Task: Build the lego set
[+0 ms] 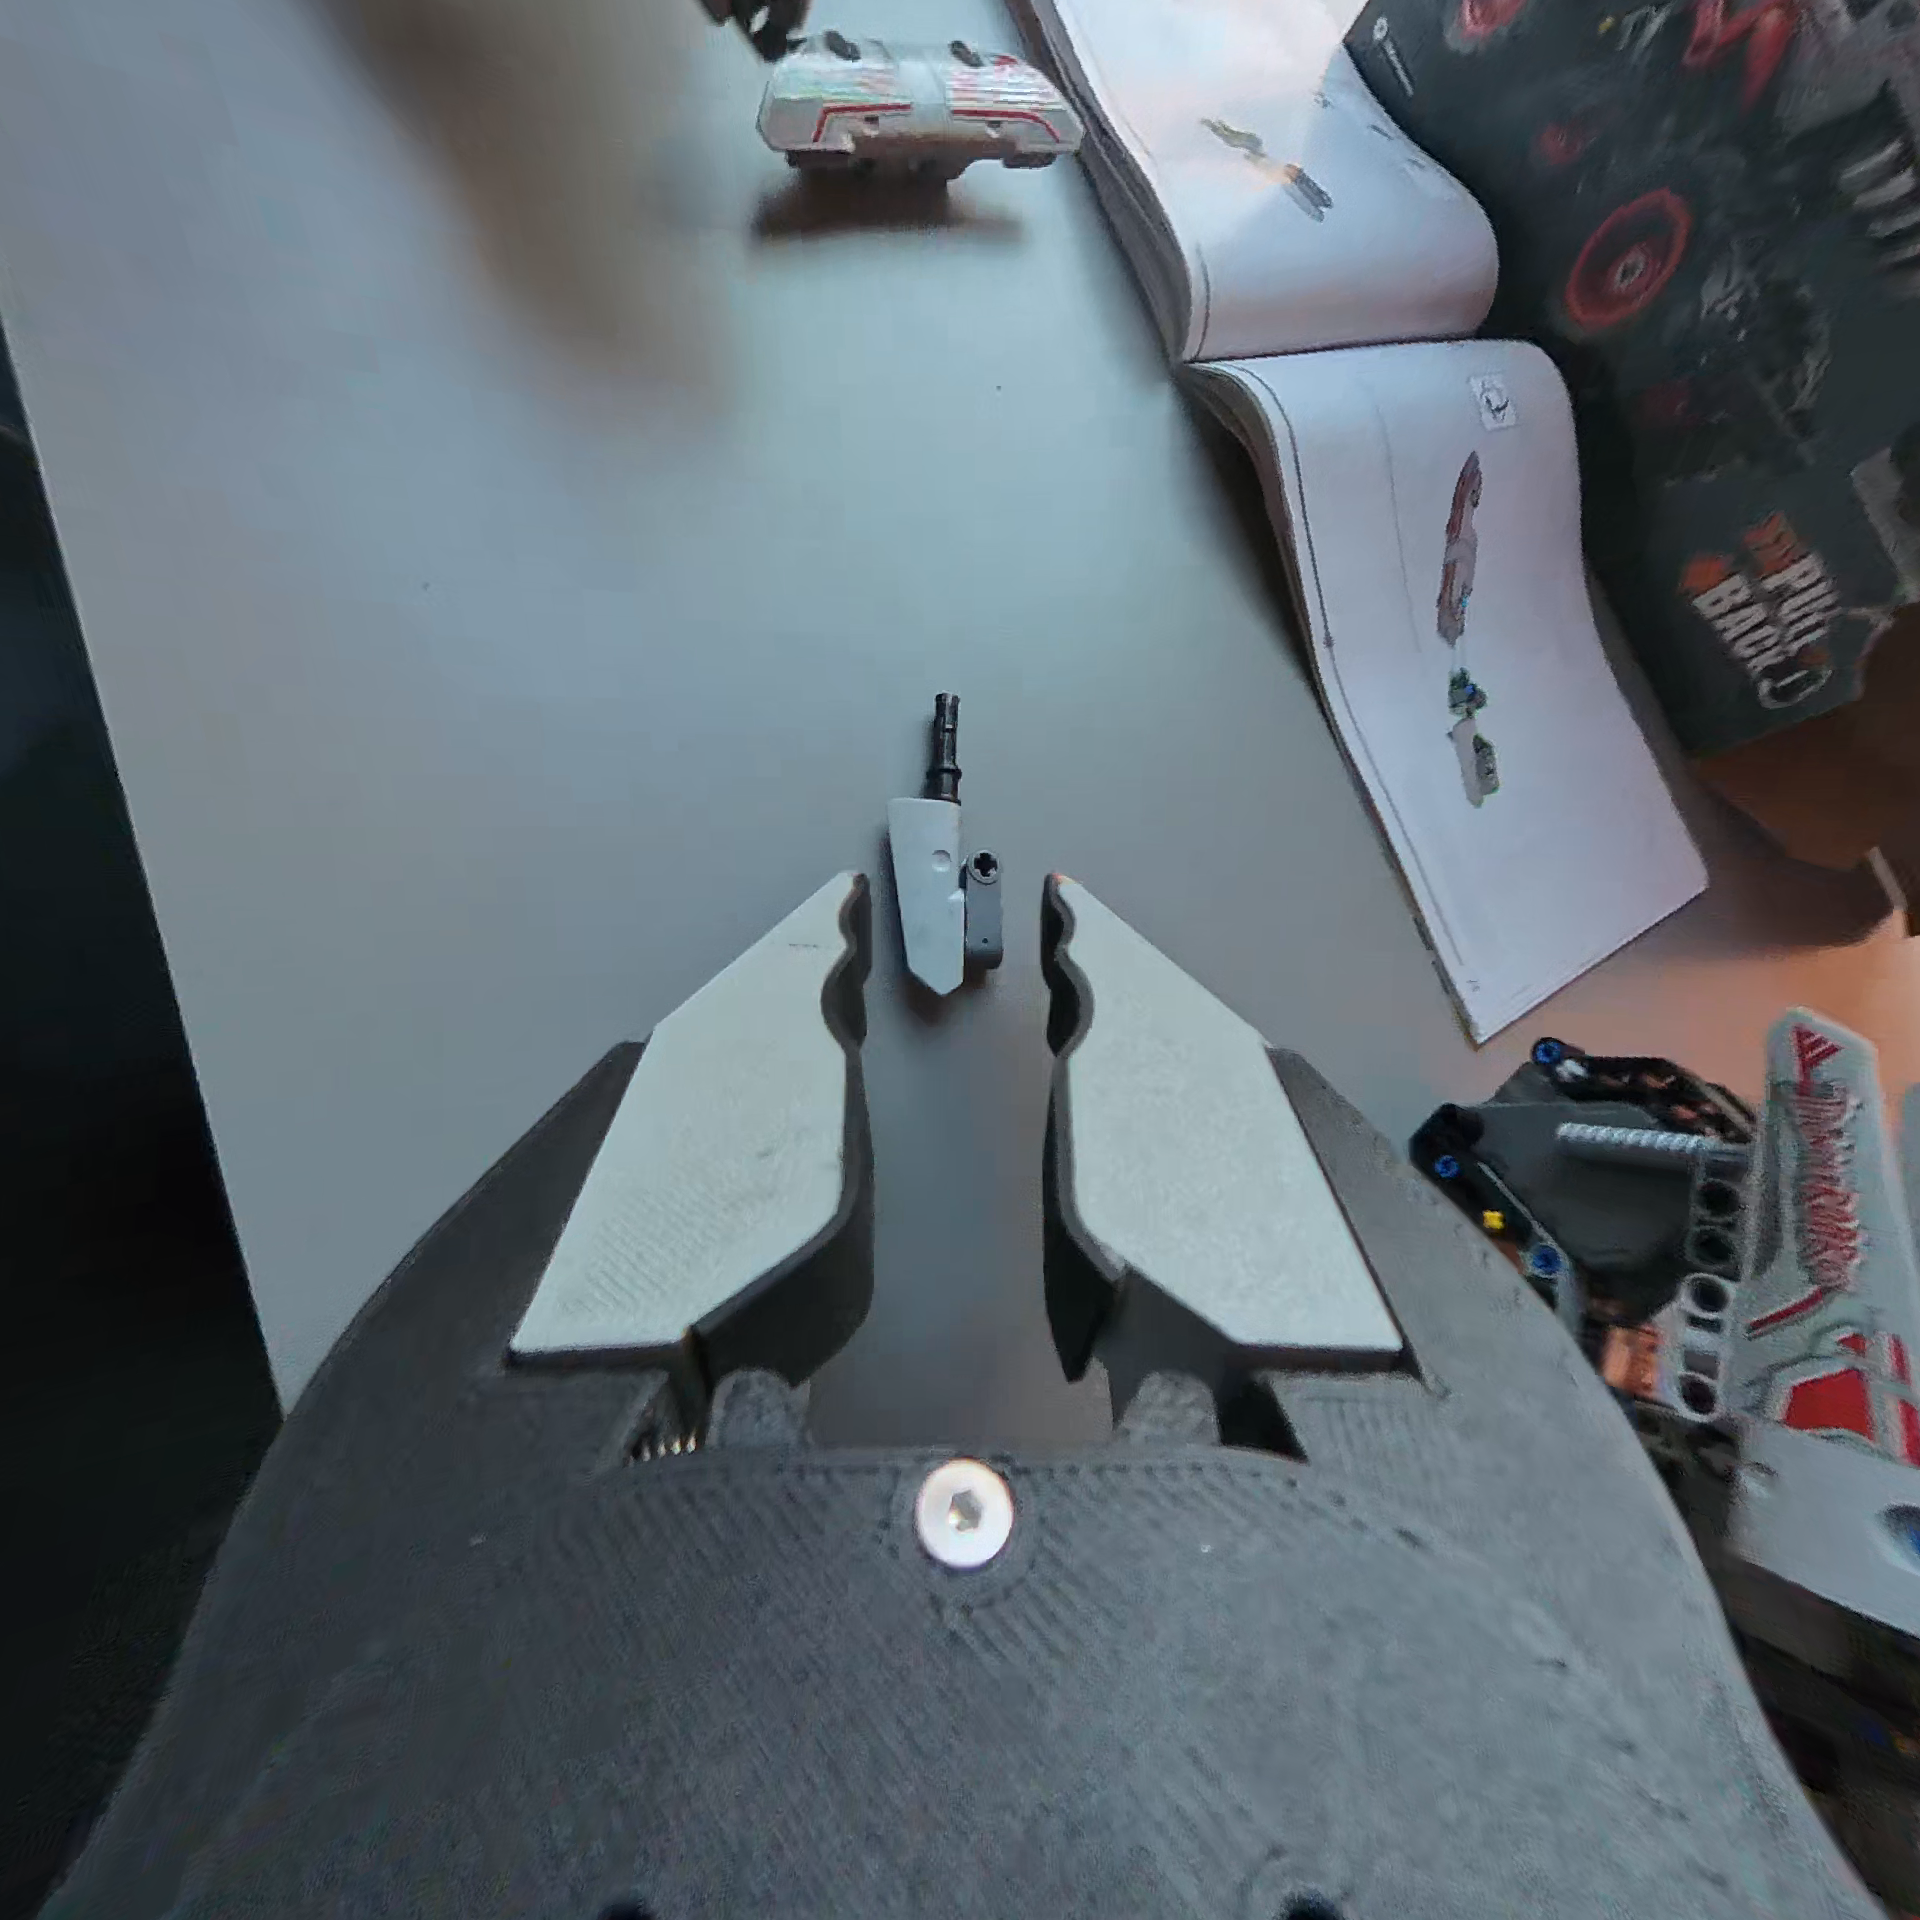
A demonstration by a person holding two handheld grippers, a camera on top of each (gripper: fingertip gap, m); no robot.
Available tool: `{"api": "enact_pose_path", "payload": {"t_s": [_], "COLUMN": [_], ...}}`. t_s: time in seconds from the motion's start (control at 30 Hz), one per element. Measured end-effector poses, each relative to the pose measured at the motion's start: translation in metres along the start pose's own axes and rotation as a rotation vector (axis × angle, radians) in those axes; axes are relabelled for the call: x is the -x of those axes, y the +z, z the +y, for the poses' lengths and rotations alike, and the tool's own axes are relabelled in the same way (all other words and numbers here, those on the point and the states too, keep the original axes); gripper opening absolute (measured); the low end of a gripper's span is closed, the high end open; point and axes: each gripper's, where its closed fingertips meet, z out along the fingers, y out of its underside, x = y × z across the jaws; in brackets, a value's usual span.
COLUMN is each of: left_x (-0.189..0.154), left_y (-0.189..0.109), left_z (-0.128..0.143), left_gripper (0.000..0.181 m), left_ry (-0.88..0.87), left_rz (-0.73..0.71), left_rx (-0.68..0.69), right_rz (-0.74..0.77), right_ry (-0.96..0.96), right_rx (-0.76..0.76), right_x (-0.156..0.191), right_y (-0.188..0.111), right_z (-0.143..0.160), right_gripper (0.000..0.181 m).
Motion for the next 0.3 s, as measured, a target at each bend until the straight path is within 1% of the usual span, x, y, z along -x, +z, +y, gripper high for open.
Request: {"api": "enact_pose_path", "payload": {"t_s": [0.03,0.1,0.17,0.23,0.3], "left_x": [0.0007,0.0010,0.0008,0.0001,-0.0006], "left_y": [-0.0007,-0.0015,-0.0009,0.0003,0.0013], "left_z": [-0.0002,-0.0012,-0.0006,0.0006,0.0015], "left_gripper": [0.005,0.004,0.005,0.005,0.005], "left_ry": [-0.008,-0.014,-0.016,-0.006,0.012], "left_rz": [-0.001,0.002,0.005,0.002,-0.007], "left_rx": [-0.004,-0.012,-0.007,0.004,0.014], "right_rz": [0.009,0.024,0.022,0.014,-0.011], "right_ry": [-0.043,-0.147,-0.228,-0.258,-0.245], "right_rx": [0.011,0.032,0.064,0.081,0.078], "right_x": [0.0008,0.0032,0.0051,0.0031,0.0013], "right_y": [-0.0012,-0.0024,-0.0010,0.0016,0.0049], "right_z": [0.0003,0.0007,0.0029,0.0032,0.0012], "right_gripper": [0.027,0.021,0.010,0.009,0.010]}}
